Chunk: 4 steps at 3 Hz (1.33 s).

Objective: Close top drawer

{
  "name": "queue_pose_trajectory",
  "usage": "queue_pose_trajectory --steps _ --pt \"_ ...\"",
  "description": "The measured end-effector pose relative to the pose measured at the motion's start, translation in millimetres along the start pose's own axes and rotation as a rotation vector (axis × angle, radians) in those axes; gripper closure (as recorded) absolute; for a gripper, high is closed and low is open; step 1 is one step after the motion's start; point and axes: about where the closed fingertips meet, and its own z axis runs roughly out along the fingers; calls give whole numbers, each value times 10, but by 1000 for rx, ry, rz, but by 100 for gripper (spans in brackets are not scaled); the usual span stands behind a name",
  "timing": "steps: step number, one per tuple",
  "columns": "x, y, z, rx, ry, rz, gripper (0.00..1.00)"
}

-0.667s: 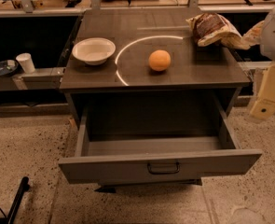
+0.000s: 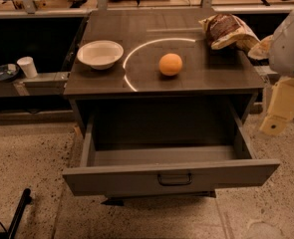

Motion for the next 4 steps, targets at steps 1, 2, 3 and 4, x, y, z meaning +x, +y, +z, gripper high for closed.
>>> queue_pose_trajectory --steps 1,2,3,4 --pt "10 99 254 -56 -17 -7 26" --pt "91 271 639 -114 -44 -11 49" --pt "168 462 1004 -155 -82 -31 72" --pt "314 742 1496 -171 -147 -59 100"
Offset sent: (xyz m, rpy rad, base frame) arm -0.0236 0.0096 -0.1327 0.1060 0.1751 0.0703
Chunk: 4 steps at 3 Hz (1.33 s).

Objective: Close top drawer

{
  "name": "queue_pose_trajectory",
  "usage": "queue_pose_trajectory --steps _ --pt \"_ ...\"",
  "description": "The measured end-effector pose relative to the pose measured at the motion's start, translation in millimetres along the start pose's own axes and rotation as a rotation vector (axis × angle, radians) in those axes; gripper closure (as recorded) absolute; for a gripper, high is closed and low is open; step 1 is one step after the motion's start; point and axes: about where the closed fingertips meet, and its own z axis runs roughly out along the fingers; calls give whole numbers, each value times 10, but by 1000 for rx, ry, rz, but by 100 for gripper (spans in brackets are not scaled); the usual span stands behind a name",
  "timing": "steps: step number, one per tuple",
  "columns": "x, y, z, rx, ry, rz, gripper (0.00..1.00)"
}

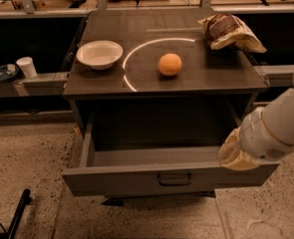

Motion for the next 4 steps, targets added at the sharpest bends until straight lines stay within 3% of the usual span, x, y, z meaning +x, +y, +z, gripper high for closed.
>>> queue_pose_trajectory --steps 2,3,4 --pt "200 263 705 5 -11 -41 100" --pt "266 300 1160 22 22 -55 100" --pt "308 284 1356 38 39 -55 100"
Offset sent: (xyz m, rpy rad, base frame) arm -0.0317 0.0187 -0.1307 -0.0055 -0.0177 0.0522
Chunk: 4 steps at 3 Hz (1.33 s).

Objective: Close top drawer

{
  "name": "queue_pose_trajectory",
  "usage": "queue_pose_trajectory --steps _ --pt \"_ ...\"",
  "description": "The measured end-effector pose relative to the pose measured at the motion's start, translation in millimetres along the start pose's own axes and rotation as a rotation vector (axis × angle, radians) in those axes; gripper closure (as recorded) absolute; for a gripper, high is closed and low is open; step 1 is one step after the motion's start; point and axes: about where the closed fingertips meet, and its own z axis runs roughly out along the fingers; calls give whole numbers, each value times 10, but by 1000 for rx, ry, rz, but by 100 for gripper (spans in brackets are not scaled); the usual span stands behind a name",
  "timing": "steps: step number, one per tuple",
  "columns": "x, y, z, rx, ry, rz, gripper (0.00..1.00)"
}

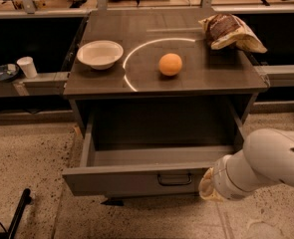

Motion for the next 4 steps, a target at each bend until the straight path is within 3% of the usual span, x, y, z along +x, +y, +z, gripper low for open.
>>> queue_pose_trajectory --steps 1,4 --pt "37 -121 128 27 2 30 82" --pt "36 -134 134 31 2 34 10"
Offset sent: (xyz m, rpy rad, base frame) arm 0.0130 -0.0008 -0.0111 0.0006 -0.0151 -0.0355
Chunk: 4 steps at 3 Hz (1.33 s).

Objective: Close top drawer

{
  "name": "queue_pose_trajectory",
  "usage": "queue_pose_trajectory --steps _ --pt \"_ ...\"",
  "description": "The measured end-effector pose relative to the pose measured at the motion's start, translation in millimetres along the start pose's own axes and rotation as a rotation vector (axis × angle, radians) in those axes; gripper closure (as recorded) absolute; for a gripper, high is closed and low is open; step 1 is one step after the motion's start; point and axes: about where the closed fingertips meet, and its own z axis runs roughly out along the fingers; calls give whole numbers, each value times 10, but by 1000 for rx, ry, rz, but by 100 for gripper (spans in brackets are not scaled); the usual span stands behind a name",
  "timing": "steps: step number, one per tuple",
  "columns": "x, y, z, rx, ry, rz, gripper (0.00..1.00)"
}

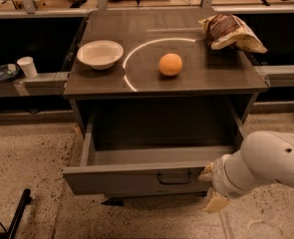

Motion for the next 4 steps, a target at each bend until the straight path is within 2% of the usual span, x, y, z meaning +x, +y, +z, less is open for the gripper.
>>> queue_pose_trajectory --steps 1,3,4 --pt "0 0 0 0 0 0 0" --pt "-6 27 -26 12 0 -12 0" --pt "-1 -69 -5 48 -83 16 14"
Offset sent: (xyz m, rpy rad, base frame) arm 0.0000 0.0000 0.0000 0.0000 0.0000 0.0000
